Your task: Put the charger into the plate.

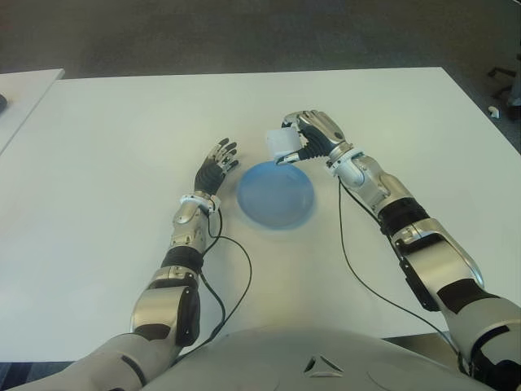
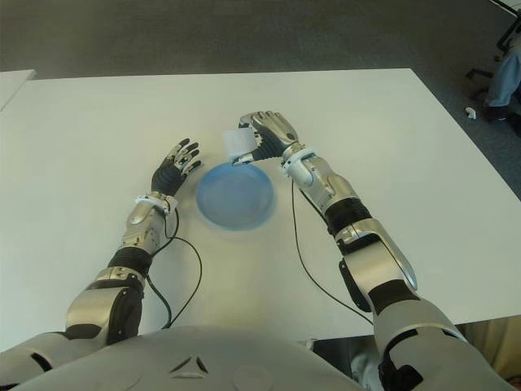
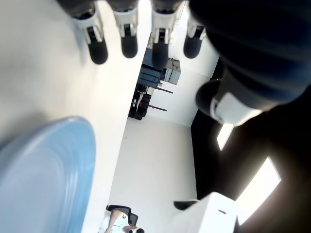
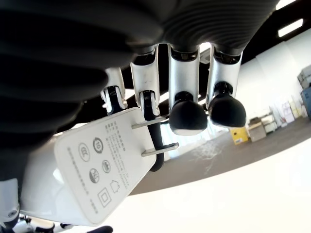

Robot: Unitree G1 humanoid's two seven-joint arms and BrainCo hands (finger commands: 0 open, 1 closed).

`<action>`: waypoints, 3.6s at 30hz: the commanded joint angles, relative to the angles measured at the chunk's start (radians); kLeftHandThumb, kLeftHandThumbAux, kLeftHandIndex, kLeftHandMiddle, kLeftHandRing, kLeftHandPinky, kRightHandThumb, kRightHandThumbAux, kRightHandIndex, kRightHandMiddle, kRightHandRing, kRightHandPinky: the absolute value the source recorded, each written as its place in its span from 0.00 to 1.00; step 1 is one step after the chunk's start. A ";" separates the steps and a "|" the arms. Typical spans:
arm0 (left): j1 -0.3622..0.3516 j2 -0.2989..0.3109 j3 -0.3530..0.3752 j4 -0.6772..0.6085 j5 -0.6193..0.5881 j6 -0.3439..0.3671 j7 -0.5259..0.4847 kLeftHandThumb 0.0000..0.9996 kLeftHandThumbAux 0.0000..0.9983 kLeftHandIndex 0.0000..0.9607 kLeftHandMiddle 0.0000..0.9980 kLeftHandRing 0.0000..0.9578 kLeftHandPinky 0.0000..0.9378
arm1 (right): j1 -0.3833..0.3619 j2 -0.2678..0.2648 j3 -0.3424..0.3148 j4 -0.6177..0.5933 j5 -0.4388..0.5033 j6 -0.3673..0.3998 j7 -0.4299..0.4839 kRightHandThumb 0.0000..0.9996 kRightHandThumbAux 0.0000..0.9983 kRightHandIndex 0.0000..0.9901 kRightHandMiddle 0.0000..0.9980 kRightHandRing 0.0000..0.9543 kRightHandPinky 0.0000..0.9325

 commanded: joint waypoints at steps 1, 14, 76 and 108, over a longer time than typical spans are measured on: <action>0.029 -0.017 0.006 -0.009 -0.017 0.043 0.004 0.00 0.62 0.12 0.14 0.09 0.06 | -0.026 0.023 0.022 0.042 -0.016 -0.012 -0.024 0.75 0.71 0.45 0.88 0.90 0.90; 0.040 -0.030 0.011 -0.044 -0.033 0.072 0.005 0.00 0.64 0.15 0.16 0.11 0.05 | -0.008 0.076 0.049 0.089 0.002 -0.002 0.006 0.75 0.71 0.44 0.86 0.89 0.89; -0.002 0.010 0.010 0.015 -0.027 0.083 0.017 0.00 0.68 0.17 0.16 0.09 0.03 | 0.037 -0.101 0.054 -0.062 -0.032 -0.069 0.119 0.36 0.12 0.00 0.00 0.00 0.00; 0.011 0.017 0.018 0.002 -0.032 0.103 0.007 0.00 0.59 0.13 0.16 0.12 0.08 | 0.177 0.167 -0.548 0.174 0.724 -0.053 0.175 0.12 0.71 0.00 0.03 0.00 0.00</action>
